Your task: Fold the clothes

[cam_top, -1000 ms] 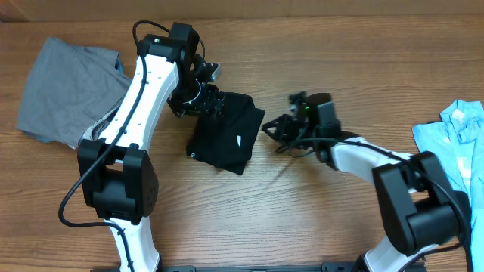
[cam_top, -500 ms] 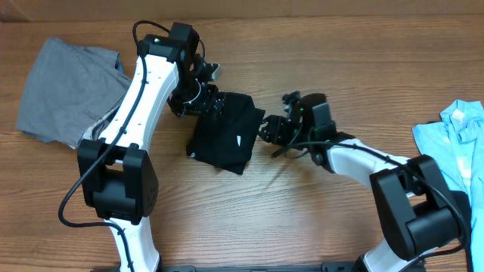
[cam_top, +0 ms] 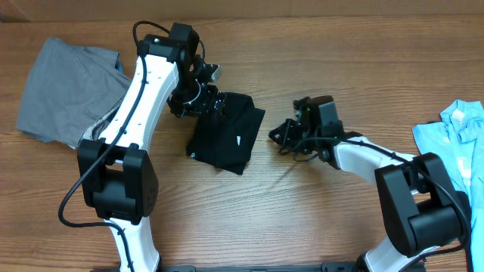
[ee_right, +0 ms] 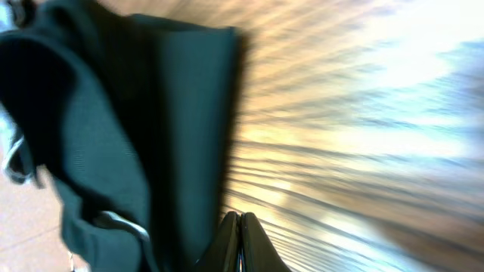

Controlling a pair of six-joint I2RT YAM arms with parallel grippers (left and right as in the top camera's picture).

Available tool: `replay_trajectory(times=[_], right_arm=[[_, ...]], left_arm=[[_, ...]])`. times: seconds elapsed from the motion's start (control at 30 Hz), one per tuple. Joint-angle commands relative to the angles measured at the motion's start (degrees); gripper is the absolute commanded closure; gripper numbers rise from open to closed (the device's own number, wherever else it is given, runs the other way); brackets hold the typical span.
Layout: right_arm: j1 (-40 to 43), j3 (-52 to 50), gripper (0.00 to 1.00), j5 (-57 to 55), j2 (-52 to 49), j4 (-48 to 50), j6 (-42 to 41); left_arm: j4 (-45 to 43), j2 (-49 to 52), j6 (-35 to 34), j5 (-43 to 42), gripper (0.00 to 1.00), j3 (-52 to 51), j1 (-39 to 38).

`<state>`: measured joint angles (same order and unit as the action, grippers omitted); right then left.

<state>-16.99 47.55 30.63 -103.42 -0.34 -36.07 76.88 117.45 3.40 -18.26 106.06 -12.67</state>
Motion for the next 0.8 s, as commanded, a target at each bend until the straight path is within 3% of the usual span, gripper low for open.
replay_trajectory(times=[0.0, 0.1, 0.37, 0.4, 0.47, 0.6, 0.77], right_arm=[[-0.5, 0.5, 0.96, 2.1, 1.9, -0.6, 0.5], [-2.0, 0.5, 0.74, 6.8, 1.9, 4.0, 3.1], [-8.5, 0.5, 0.63, 1.9, -0.2, 5.4, 2.7], [-9.2, 0.5, 0.66, 1.7, -0.3, 5.7, 2.4], [-9.7, 0.5, 0.95, 1.6, -0.4, 6.0, 2.4], [-8.4, 0.5, 0.96, 3.0, 0.6, 4.7, 1.5], [-4.0, 0.5, 0.96, 2.9, 4.0, -6.0, 0.2]], left_arm=[[-0.3, 0.3, 0.9, -0.6, 0.15, -0.2, 0.0], [0.6, 0.3, 0.9, -0.7, 0.15, -0.2, 0.0], [1.4, 0.3, 0.9, -0.6, 0.13, -0.2, 0.0], [1.3, 0.3, 0.9, -0.6, 0.13, -0.2, 0.0], [1.3, 0.3, 0.9, -0.6, 0.12, -0.2, 0.0], [1.5, 0.3, 1.0, -0.6, 0.13, -0.2, 0.0], [2.8, 0.3, 2.0, 0.8, 0.12, -0.2, 0.0]])
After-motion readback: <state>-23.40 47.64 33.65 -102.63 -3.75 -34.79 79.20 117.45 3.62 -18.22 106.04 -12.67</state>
